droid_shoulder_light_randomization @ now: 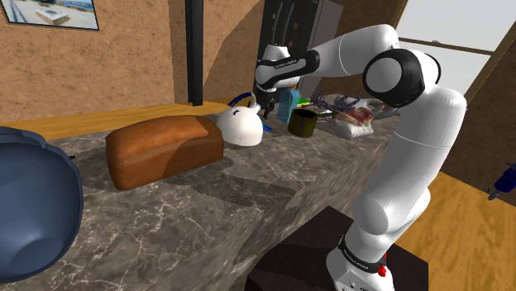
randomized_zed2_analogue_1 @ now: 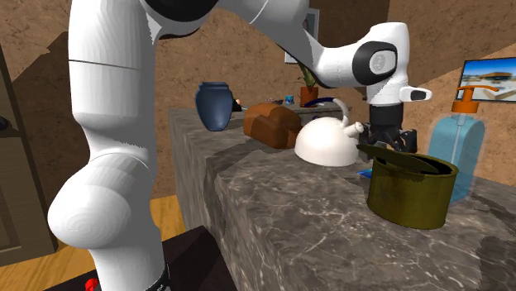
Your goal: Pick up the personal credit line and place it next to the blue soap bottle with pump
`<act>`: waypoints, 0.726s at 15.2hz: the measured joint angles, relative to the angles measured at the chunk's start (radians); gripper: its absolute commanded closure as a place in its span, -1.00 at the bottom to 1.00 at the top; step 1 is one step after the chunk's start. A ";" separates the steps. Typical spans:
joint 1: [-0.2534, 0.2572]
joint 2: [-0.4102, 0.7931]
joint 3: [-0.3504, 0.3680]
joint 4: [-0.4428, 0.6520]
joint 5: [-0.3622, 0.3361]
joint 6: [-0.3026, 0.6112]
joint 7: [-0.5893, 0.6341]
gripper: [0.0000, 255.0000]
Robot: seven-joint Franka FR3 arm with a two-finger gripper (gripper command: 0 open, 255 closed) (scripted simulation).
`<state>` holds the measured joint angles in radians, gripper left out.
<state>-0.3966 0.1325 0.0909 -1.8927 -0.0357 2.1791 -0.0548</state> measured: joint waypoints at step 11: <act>0.000 -0.052 0.001 0.058 0.008 -0.118 -0.006 -1.00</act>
<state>-0.3970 0.0800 0.0920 -1.8344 -0.0282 2.0614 -0.0610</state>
